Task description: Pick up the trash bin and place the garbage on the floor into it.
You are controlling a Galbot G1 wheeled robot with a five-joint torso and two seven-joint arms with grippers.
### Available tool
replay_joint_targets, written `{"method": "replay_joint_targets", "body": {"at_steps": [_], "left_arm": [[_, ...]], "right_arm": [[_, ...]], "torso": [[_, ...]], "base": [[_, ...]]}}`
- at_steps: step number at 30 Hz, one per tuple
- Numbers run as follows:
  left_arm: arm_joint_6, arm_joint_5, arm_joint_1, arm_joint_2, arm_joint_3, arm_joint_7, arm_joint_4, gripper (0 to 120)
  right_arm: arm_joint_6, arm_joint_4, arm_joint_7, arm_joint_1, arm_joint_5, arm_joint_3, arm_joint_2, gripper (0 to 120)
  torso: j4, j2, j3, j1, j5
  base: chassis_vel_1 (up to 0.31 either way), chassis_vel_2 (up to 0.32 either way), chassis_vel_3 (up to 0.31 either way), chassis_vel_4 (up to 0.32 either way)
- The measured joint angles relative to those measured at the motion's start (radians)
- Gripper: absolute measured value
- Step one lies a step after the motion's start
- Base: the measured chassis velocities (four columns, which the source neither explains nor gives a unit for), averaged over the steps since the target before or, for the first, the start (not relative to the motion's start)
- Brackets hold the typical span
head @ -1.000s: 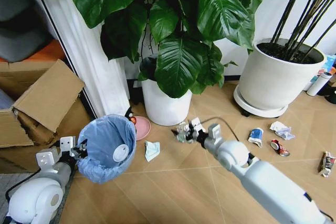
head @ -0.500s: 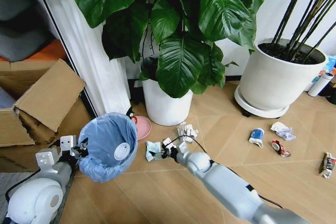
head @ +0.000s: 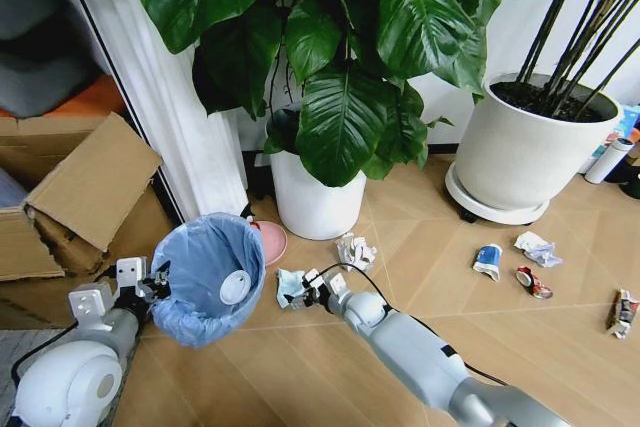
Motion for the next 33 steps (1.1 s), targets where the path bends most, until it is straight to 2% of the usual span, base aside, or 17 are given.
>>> {"method": "replay_joint_targets", "body": {"at_steps": [10,14,17,26,29,31,33], "left_arm": [[-0.003,0.001,0.006,0.001,-0.001,0.000,-0.018,0],[-0.004,0.002,0.007,0.001,0.000,0.002,-0.018,0],[-0.007,0.005,0.005,0.000,0.005,0.006,-0.018,0],[-0.008,0.005,0.002,0.004,0.010,0.008,-0.012,0],[-0.009,0.005,-0.002,0.004,0.014,0.008,-0.007,0],[-0.009,0.005,-0.002,0.005,0.015,0.008,-0.007,0],[-0.009,0.005,-0.003,0.006,0.015,0.008,-0.007,0]], "right_arm": [[0.052,-0.206,-0.022,0.044,-0.102,0.073,0.147,100],[0.055,-0.240,-0.021,0.051,-0.111,0.092,0.160,100],[0.058,-0.287,-0.018,0.061,-0.129,0.124,0.162,100],[0.058,-0.318,-0.019,0.069,-0.136,0.155,0.160,98],[0.059,-0.312,-0.020,0.064,-0.134,0.154,0.159,84],[0.059,-0.309,-0.020,0.063,-0.134,0.154,0.159,80],[0.057,-0.303,-0.020,0.059,-0.132,0.153,0.158,70]], "torso": [[0.0002,0.000,0.000,0.000,-0.0001],[0.0006,0.000,0.000,0.000,0.0001],[0.0000,0.000,0.000,0.000,0.0000],[0.0001,0.000,0.000,0.000,-0.0001],[0.0001,0.000,0.000,0.000,-0.0001],[0.0001,0.000,0.000,0.000,-0.0001],[0.0001,0.000,0.000,0.000,0.0000]], "base": [[0.000,0.000,0.000,0.000],[0.000,0.000,0.000,0.000],[0.000,0.000,0.000,0.000],[0.000,0.000,0.000,0.000],[0.000,0.000,0.000,0.000],[0.000,0.000,0.000,0.000],[0.000,0.000,0.000,0.000]]}}
